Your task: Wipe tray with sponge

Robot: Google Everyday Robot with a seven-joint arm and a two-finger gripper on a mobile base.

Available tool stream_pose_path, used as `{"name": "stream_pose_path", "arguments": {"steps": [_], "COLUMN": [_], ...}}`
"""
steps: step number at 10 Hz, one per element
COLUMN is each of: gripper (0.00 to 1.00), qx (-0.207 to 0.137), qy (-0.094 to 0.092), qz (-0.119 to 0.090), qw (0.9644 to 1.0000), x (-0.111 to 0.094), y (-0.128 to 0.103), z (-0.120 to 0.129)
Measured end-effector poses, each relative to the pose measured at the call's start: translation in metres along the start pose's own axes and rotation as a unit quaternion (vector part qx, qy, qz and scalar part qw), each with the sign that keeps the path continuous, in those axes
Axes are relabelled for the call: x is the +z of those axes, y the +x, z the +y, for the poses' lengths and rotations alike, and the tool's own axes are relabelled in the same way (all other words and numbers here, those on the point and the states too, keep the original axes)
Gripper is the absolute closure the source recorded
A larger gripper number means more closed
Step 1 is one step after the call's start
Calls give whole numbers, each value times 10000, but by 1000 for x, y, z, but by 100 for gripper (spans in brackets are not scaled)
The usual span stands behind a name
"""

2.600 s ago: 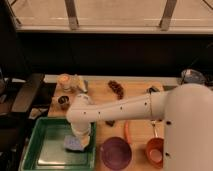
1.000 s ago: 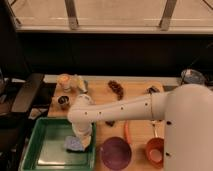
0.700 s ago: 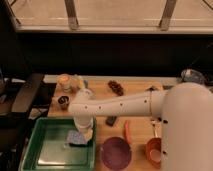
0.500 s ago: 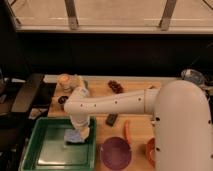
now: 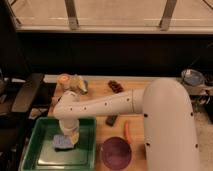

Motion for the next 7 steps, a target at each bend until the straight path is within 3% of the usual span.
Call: {"name": "stream_pose_path", "arguments": {"steps": [2, 4, 7], "gripper": [100, 100, 100], "qx": [205, 473, 579], "qy": [-35, -87, -21], "qz": [-56, 79, 221], "qw": [9998, 9988, 9981], "x": [1, -8, -26], "y": [3, 27, 62], "z": [21, 47, 41]}}
